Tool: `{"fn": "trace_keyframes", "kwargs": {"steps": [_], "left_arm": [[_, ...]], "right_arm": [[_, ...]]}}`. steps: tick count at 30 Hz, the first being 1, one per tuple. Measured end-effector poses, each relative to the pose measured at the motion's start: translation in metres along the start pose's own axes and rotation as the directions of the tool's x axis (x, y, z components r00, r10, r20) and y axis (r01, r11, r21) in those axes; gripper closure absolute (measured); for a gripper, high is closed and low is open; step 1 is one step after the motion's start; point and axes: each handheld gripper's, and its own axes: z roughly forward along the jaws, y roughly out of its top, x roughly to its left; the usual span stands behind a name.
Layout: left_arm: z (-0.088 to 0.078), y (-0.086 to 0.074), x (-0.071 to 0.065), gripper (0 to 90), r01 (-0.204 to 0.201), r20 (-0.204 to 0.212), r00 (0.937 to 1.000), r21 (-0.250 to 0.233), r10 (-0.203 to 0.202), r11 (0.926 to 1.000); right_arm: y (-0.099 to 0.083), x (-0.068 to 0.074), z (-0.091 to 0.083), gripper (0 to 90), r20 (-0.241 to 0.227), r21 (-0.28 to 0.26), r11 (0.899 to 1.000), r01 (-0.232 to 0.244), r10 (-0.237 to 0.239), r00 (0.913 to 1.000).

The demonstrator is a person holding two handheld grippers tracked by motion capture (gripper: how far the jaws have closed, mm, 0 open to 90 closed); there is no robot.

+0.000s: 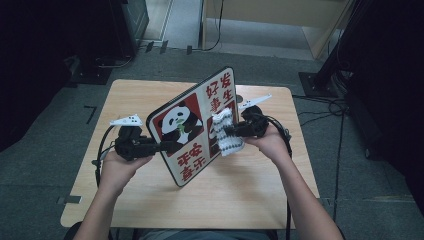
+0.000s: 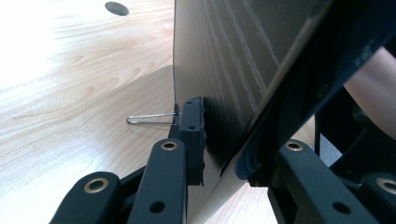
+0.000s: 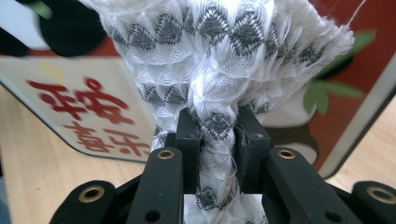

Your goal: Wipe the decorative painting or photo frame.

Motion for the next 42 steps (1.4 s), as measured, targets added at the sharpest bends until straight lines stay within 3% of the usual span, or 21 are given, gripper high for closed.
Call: {"fn": "trace_keyframes", "kwargs": {"steps": [6, 27, 42], "left_arm": [[0.0, 0.0, 0.0, 74.1, 0.003, -0.002, 1.0, -0.002, -0.003, 1.0], [0.0, 0.0, 0.002, 74.4, 0.008, 0.003, 1.0, -0.009, -0.008, 0.9999], [0.0, 0.0, 0.003, 74.6, 0.007, 0.003, 1.0, -0.007, -0.007, 0.9999]], "right_arm": [[0.021, 0.007, -0.014, 75.8, -0.021, -0.04, 0.999, 0.029, -0.03, 0.9993], [0.102, 0.041, -0.04, 75.5, -0.001, -0.105, 0.985, 0.139, -0.14, 0.9902], [0.104, 0.038, -0.033, 75.5, -0.002, -0.094, 0.987, 0.132, -0.133, 0.9911]]}}
